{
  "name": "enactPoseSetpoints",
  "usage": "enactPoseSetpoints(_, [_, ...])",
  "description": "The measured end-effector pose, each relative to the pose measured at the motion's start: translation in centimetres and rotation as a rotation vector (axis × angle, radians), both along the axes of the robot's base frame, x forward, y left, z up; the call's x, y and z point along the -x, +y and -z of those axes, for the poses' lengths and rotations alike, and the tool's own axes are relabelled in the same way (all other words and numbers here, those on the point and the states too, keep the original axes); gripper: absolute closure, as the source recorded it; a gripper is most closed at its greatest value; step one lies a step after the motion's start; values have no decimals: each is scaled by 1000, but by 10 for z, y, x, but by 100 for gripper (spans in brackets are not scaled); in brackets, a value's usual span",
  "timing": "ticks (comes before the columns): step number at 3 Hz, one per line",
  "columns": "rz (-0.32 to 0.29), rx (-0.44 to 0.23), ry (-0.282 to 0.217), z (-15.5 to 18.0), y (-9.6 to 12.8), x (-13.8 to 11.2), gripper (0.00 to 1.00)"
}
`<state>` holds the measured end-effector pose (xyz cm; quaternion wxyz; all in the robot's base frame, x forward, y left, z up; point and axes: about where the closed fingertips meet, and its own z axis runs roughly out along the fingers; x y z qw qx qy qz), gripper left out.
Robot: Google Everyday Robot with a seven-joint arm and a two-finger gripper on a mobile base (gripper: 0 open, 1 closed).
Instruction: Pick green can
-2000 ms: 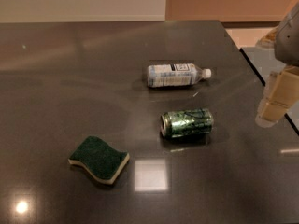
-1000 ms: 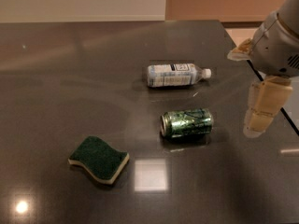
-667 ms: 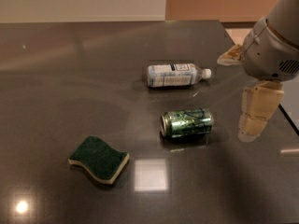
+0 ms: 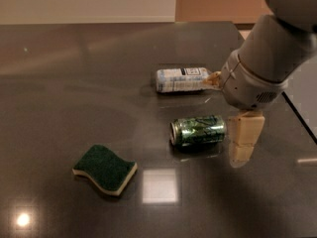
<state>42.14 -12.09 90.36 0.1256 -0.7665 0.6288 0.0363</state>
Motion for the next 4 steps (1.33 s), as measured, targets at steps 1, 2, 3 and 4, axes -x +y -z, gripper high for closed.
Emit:
enactPoseSetpoints(1, [-46,34,19,25,15,-2,0])
enactPoseSetpoints(2, [-70,58,38,42,25,-6,0])
enactPoseSetpoints(3, [-80,83,56,53,30,-8,0])
enactPoseSetpoints(4, [-82,105,61,58,31,-7,16])
